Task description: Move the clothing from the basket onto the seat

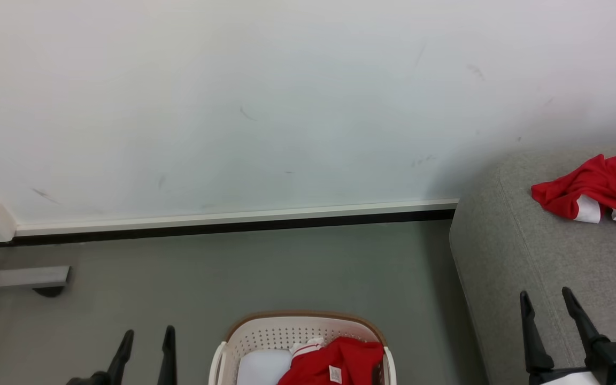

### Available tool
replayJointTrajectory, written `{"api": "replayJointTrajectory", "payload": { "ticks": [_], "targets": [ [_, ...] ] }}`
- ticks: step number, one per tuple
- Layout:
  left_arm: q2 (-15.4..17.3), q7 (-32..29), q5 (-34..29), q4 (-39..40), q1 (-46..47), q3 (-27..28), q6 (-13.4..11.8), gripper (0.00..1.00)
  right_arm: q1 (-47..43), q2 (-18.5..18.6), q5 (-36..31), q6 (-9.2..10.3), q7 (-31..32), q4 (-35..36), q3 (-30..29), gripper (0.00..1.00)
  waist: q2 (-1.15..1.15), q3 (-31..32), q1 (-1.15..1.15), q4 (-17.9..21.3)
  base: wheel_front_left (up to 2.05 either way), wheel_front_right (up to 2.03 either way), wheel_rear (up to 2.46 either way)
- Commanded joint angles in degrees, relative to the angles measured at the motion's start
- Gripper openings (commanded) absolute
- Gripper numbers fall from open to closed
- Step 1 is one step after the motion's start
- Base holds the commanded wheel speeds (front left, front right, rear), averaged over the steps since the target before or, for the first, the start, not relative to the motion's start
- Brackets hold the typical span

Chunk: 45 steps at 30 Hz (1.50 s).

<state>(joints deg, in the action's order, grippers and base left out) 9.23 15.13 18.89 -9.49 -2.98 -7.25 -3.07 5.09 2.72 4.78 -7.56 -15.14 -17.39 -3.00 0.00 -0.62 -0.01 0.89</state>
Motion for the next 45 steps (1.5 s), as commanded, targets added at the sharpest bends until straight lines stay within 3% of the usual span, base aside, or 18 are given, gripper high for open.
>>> {"api": "replayJointTrajectory", "payload": {
  "ticks": [1, 14, 45],
  "targets": [
    [-0.76, 0.02, -2.03, -0.14, -1.4, 1.66, 0.97, 1.0, -1.29, 0.29, 0.2, 0.14, 0.0, -0.4, 0.69, 1.0, 0.0, 0.43, 0.01, -0.26, 0.0, 0.0, 0.0],
    [-4.65, 0.02, -7.45, -1.93, -3.25, 8.54, 6.39, 1.0, -2.73, 0.28, 2.55, 0.14, 0.0, -1.92, 4.85, 1.0, 0.0, 2.15, 0.01, -0.37, 0.0, 0.0, 0.0],
    [-6.27, 0.03, -9.66, -3.03, -3.18, 10.87, 9.07, 1.0, -2.54, 0.27, 2.87, 0.14, -0.01, -3.27, 5.15, 1.0, 0.0, 2.89, 0.01, 0.53, 0.0, 0.0, 0.0]
  ]
}}
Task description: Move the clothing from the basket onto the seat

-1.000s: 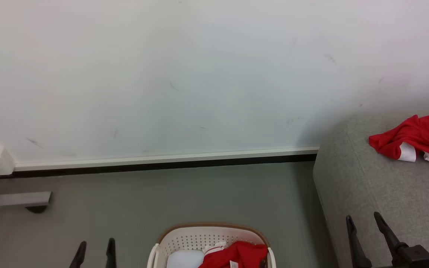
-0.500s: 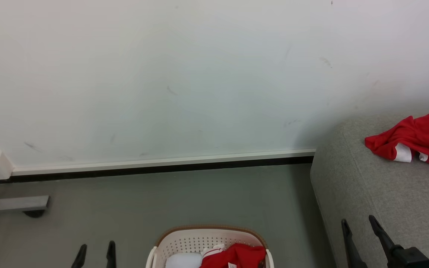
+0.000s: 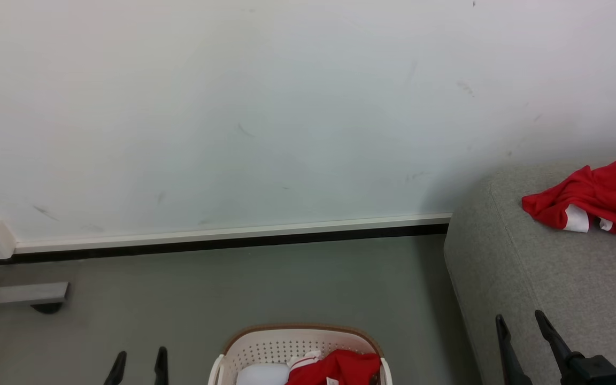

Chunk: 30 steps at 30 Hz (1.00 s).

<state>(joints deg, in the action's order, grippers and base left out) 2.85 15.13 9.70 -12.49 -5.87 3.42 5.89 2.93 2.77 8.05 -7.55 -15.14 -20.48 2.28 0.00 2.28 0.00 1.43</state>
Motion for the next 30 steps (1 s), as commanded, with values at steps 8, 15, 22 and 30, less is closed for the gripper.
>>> {"api": "replayJointTrajectory", "payload": {
  "ticks": [8, 15, 22, 30],
  "targets": [
    [0.11, 0.03, 0.3, 0.1, 0.15, -0.53, -0.26, 1.0, 0.39, 0.22, -0.7, 0.13, -0.01, 0.07, -0.32, 1.0, 0.0, -0.43, 0.0, 0.86, 0.0, 0.0, 0.0],
    [0.13, 0.03, -0.71, -1.0, 2.53, -2.08, 0.18, 1.0, 2.11, 0.22, -1.56, 0.13, -0.01, 1.46, -0.92, 1.0, 0.0, -2.3, 0.0, 4.65, 0.0, 0.0, 0.0],
    [0.13, 0.03, -2.42, -6.22, 7.69, -4.68, 0.66, 1.0, 4.39, 0.22, -3.65, 0.13, -0.01, 4.1, -2.03, 1.0, 0.0, -6.51, 0.0, 9.96, 0.0, 0.0, 0.0],
    [1.03, -2.11, -5.38, -18.1, 21.73, -10.78, 1.21, 1.0, 8.3, 0.18, -5.32, 0.13, 0.0, 10.4, -6.19, 1.0, 0.0, -17.6, 0.0, 11.37, 0.0, 0.0, 0.0]
  ]
}}
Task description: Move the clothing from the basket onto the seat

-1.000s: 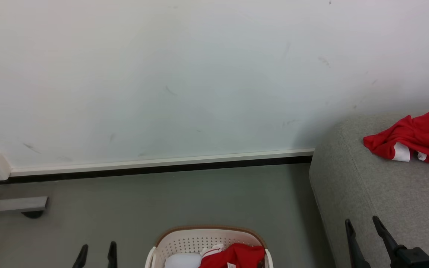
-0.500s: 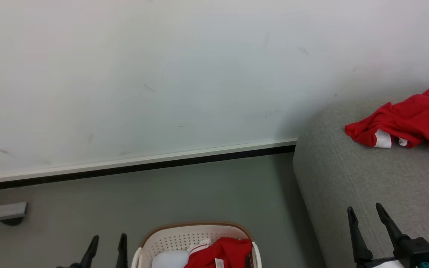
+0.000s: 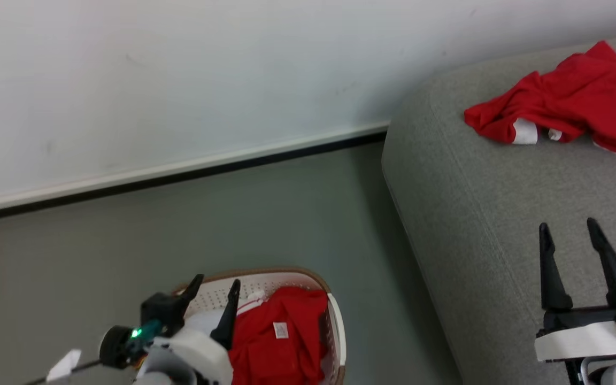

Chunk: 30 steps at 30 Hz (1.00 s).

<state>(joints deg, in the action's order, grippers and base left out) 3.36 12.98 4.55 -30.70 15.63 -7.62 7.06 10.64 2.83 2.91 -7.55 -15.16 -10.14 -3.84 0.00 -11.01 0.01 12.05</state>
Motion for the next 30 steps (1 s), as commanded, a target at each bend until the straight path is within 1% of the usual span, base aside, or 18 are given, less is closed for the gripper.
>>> {"api": "replayJointTrajectory", "payload": {
  "ticks": [1, 8, 14, 16, 22, 30],
  "targets": [
    [0.64, -1.0, -0.84, -1.8, 2.2, -0.59, 0.1, 1.0, 1.11, 0.1, -0.47, 0.13, 0.01, 0.93, -0.47, 1.0, 0.0, -5.98, -0.01, 0.64, 0.0, 0.0, 0.0],
    [0.33, -6.05, -2.69, -15.13, 14.43, -5.65, 0.3, 1.0, 4.09, 0.13, -2.05, 0.13, 0.01, 6.02, -2.52, 1.0, 0.0, -15.31, -0.01, -0.41, 0.0, 0.0, 0.0],
    [-0.18, -8.66, -1.64, -24.54, 23.02, -8.52, 0.32, 1.0, 5.85, 0.11, -2.72, 0.13, 0.01, 9.57, -3.02, 1.0, 0.0, -21.8, -0.01, -1.58, 0.0, 0.0, 0.0],
    [-0.27, -9.44, -1.0, -26.88, 25.83, -9.21, -0.08, 1.0, 6.37, 0.12, -2.71, 0.13, 0.01, 10.81, -2.87, 1.0, 0.0, -23.93, -0.01, -1.95, 0.0, 0.0, 0.0],
    [-0.3, -11.21, 3.78, -30.27, 31.62, -14.5, -0.69, 1.0, 7.09, 0.12, -3.04, 0.13, 0.02, 13.92, -2.27, 1.0, 0.0, -29.22, -0.01, -2.66, 0.0, 0.0, 0.0],
    [-0.32, -13.74, 10.22, -31.54, 34.17, -22.95, -0.28, 1.0, 6.34, 0.12, -3.64, 0.13, 0.01, 15.59, -2.8, 1.0, 0.0, -32.64, -0.01, -3.8, 0.0, 0.0, 0.0]
  ]
}}
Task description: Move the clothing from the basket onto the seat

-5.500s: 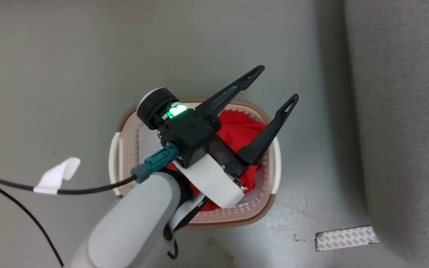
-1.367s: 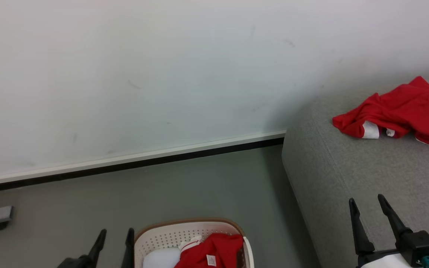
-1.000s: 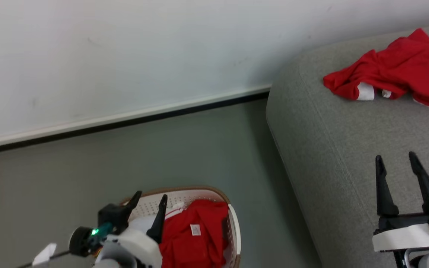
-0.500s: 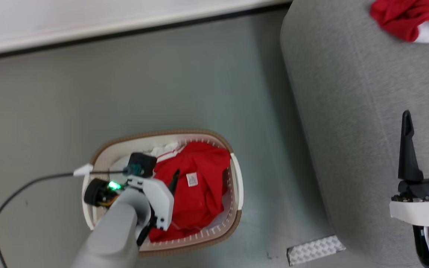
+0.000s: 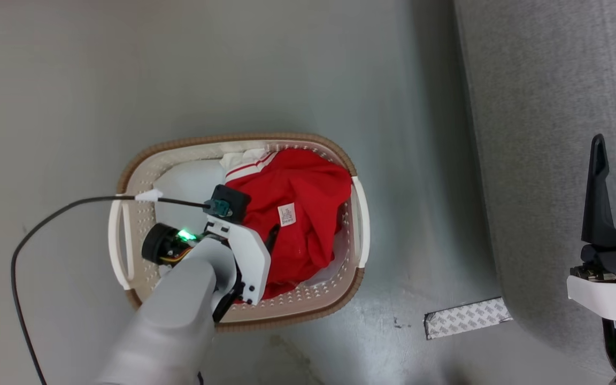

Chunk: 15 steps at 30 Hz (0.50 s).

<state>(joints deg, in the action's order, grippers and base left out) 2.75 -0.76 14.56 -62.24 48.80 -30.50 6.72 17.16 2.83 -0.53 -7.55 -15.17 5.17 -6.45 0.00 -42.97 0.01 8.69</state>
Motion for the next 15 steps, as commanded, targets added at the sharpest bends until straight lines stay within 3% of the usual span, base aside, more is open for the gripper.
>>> {"api": "replayJointTrajectory", "payload": {
  "ticks": [1, 15],
  "targets": [
    [0.28, 0.05, 0.86, -0.31, 1.12, -0.81, -0.15, 1.0, -0.26, 0.12, -0.28, 0.14, 0.03, 0.5, -0.22, 1.0, 0.0, -1.08, -0.01, -0.61, 0.0, 0.0, 0.0],
    [0.27, 1.16, 7.02, -2.4, 3.72, -8.57, -2.44, 1.0, 0.24, 0.11, -0.38, 0.13, 0.03, 2.45, 0.04, 1.0, 0.0, -5.19, -0.01, -1.43, 0.0, 0.0, 0.0]
  ]
}}
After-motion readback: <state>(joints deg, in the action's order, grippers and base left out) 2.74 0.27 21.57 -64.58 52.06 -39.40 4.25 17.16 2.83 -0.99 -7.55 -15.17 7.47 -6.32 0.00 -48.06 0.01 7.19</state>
